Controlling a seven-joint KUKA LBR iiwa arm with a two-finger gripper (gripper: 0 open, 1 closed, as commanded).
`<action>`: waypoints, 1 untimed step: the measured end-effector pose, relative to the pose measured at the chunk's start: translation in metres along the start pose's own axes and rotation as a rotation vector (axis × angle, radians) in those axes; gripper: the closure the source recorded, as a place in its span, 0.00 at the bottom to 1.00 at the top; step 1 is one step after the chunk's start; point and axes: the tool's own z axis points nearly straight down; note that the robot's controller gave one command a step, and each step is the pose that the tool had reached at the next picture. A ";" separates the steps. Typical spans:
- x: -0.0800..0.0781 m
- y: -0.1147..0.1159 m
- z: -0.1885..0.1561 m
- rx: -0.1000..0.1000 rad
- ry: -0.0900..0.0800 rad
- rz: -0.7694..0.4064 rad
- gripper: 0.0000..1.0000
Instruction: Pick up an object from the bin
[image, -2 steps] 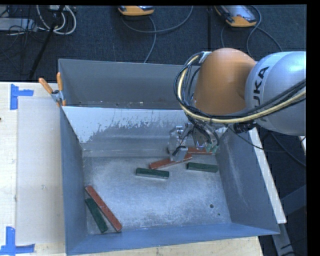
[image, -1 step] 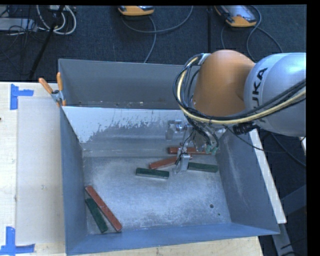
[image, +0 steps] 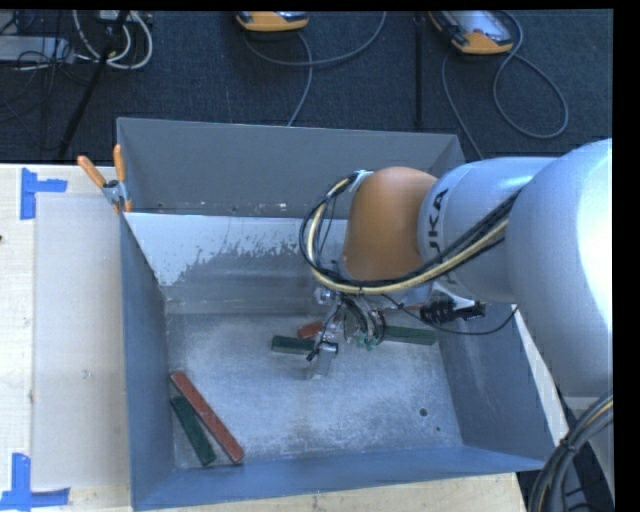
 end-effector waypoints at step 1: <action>-0.002 0.000 -0.004 -0.002 -0.007 -0.001 1.00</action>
Offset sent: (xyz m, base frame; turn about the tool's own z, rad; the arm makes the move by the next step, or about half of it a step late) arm 0.0000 0.0000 0.0000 0.0000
